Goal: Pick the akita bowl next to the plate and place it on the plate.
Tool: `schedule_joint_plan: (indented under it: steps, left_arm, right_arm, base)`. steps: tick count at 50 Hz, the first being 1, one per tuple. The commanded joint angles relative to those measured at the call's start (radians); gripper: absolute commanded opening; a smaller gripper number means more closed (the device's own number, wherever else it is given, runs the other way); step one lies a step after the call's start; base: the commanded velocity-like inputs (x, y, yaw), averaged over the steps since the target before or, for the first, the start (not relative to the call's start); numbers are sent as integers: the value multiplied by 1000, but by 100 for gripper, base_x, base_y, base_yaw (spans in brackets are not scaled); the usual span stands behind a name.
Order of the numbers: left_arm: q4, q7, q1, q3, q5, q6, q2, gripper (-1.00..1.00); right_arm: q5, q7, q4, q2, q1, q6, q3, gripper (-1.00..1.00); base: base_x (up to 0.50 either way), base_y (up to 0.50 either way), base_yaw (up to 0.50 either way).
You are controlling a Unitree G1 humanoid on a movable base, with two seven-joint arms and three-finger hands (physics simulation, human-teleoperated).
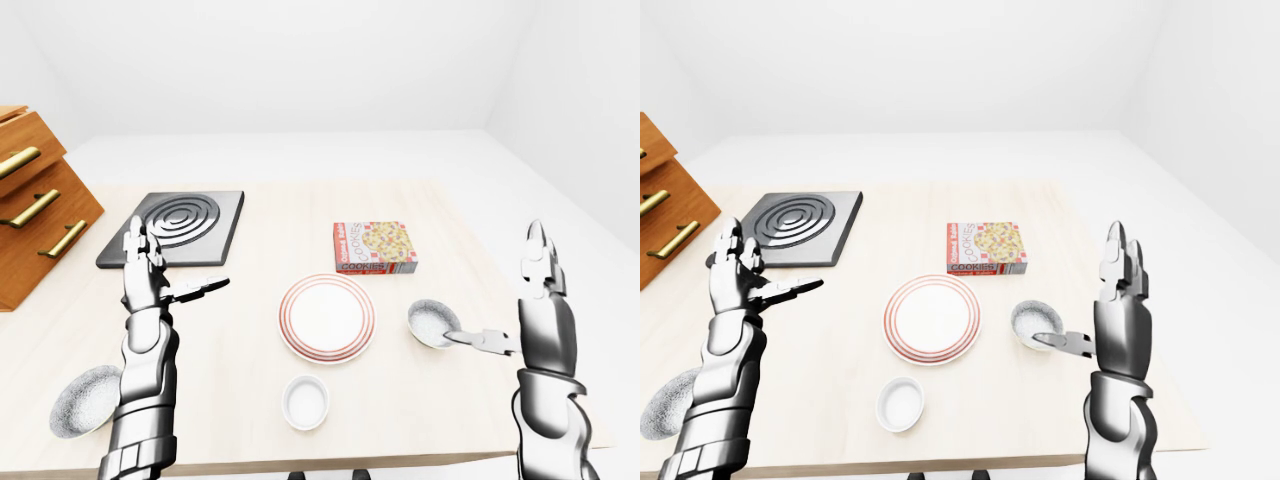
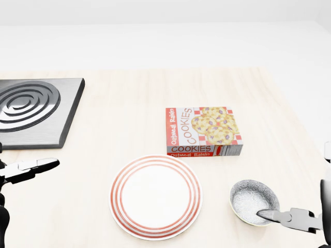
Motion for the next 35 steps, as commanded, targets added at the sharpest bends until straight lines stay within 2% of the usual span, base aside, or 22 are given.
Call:
schedule_joint_plan:
  steps: [1,9,10,14,19,35]
  left_arm:
    - [13,3,-4,-3,-1,0,1,100]
    - [13,4,-4,-4,0,0,-1,100]
    - [21,2,-5,-4,0,0,-1,100]
    - [1,4,3,-5,-1,0,-3,100]
    - [-4,4,3,-4,-2,0,-4,100]
    - [-5,6,1,-4,-2,0,-5,100]
  right_arm:
    - [-201,-160,121,-22,25,0,-43,100]
    - [-240,-192,156,-19,42,0,-24,100]
    - [-296,-246,208,-23,49,0,-3,100]
    - [-382,-333,278,-35,58,0,29,100]
    - [-438,-380,316,-41,80,0,76,100]
    - [-454,-402,352,-62,92,0,124,100]
  base:
    - [0,0,0]
    - [0,0,0]
    - [0,0,0]
    - [0,0,0]
    - [0,0,0]
    - [0,0,0]
